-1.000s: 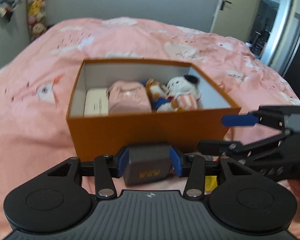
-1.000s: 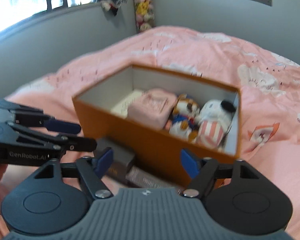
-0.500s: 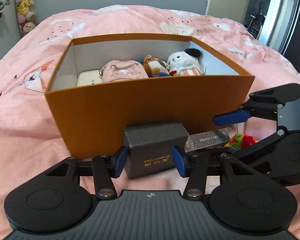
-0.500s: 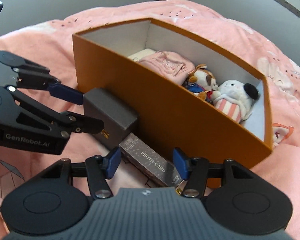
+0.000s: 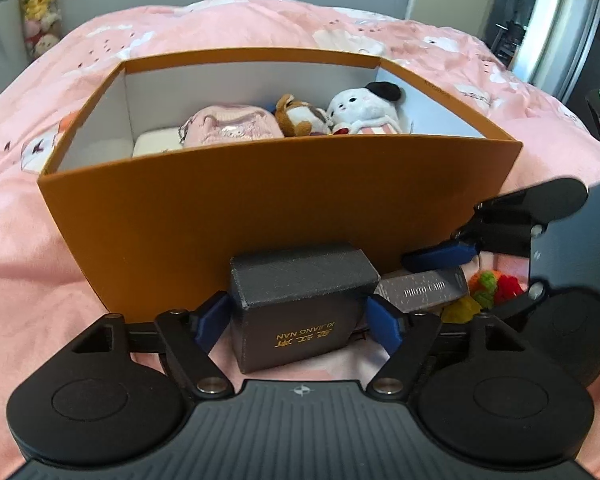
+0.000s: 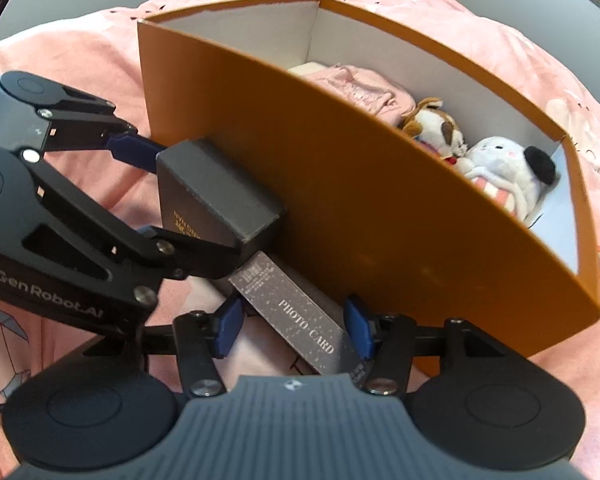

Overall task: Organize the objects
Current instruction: 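Grasp the black box with the left gripper while the right grasps the silver photo card box, then lower the black box into the orange box with the left gripper and release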

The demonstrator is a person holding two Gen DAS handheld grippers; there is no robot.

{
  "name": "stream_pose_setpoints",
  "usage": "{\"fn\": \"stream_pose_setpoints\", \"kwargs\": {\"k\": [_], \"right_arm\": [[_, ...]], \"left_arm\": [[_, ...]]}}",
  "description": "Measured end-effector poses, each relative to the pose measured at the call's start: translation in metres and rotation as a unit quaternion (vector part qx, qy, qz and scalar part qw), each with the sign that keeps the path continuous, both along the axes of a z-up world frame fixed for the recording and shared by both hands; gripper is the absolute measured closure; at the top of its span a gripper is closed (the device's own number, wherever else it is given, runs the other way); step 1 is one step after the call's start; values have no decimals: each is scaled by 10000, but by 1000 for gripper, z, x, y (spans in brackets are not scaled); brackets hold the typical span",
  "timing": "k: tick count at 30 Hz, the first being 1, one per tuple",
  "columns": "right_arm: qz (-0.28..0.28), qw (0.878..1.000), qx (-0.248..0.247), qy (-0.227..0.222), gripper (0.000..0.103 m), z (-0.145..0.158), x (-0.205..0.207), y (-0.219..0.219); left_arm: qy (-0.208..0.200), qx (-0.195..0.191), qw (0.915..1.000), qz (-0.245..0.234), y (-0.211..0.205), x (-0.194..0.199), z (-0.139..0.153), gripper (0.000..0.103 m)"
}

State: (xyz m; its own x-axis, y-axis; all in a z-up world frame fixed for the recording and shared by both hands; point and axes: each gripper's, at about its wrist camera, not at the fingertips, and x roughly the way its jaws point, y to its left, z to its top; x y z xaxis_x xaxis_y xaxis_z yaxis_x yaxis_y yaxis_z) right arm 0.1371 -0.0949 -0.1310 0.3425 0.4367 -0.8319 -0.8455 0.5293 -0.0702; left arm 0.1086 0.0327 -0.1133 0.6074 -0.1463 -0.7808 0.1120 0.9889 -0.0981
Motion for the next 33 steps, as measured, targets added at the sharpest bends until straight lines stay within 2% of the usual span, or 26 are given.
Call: {"fn": "stream_pose_setpoints", "kwargs": {"k": [5,10,18,26,33], "right_arm": [[49,9999,-83,37,53,-4,-2,2],[40,10000,-74,11,57,-2,-4,0],[319,9989,-197,-295,67,9,-19,2],[469,9969,-214,-598,79,32,-35,2],[209,9979,96,-611,79,65,-37,-11]], "left_arm": [[-3,220,9990,382,-15,0,0,11],[-41,69,9974,718,-14,3,-1,10],[-153,60,9967,797,-3,-7,14,11],[-219,-161,9965,794,9,-17,41,11],[-165,-517,9960,704,13,-21,68,11]]}}
